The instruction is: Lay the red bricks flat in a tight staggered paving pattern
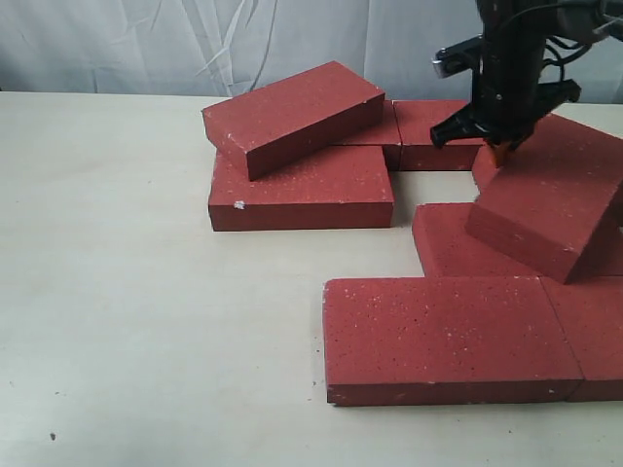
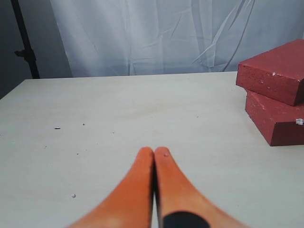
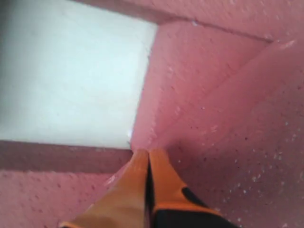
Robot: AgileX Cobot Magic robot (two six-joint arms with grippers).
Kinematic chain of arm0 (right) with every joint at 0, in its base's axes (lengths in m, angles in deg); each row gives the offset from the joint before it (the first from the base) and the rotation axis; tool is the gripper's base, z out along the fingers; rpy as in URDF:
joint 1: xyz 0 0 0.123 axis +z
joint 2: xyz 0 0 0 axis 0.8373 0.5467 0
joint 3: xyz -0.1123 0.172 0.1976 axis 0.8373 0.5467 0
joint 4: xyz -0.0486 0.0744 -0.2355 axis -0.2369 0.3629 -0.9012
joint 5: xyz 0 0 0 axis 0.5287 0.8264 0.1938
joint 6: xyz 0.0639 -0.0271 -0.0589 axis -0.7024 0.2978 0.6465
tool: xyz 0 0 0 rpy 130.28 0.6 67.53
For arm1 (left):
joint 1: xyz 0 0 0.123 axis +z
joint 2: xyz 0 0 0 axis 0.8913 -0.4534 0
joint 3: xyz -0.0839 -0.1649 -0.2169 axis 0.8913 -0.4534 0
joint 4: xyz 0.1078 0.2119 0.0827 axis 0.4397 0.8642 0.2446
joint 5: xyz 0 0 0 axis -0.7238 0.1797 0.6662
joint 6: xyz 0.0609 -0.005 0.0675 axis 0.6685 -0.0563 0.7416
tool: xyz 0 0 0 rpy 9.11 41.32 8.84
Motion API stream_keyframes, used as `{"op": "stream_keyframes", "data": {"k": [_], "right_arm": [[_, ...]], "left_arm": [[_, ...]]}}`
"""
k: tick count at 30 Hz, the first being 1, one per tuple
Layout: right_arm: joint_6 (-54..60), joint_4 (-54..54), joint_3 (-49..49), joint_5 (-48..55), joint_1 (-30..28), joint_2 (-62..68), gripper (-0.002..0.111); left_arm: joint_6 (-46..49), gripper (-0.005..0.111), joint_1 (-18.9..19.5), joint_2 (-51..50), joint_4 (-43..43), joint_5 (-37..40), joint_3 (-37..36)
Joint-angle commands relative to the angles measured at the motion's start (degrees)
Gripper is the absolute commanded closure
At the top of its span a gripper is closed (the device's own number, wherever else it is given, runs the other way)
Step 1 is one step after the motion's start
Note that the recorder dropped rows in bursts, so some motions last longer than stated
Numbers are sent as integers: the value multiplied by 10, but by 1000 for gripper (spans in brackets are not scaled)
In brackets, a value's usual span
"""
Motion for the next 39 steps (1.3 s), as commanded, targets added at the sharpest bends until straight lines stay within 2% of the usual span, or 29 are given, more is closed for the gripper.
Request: {"op": "stream_keyframes", "data": {"k": [1,5,19,34,39], "right_arm": [[13,17,16,19,-12,-43,109],[26,79,16,18,-12,-59,109],[152,357,16,-104,-10,-48,109],[161,367,16,-113,-5,-48,109],[161,364,16,-113,23,-48,109]], "left_arm": [[-2,107,2,3,0,-8,-2],[-2,107,2,3,0,-8,-2],[-2,107,2,3,0,-8,-2],[2,107,2,3,64,-20,-2],[2,107,2,3,64,-161,-2]]}}
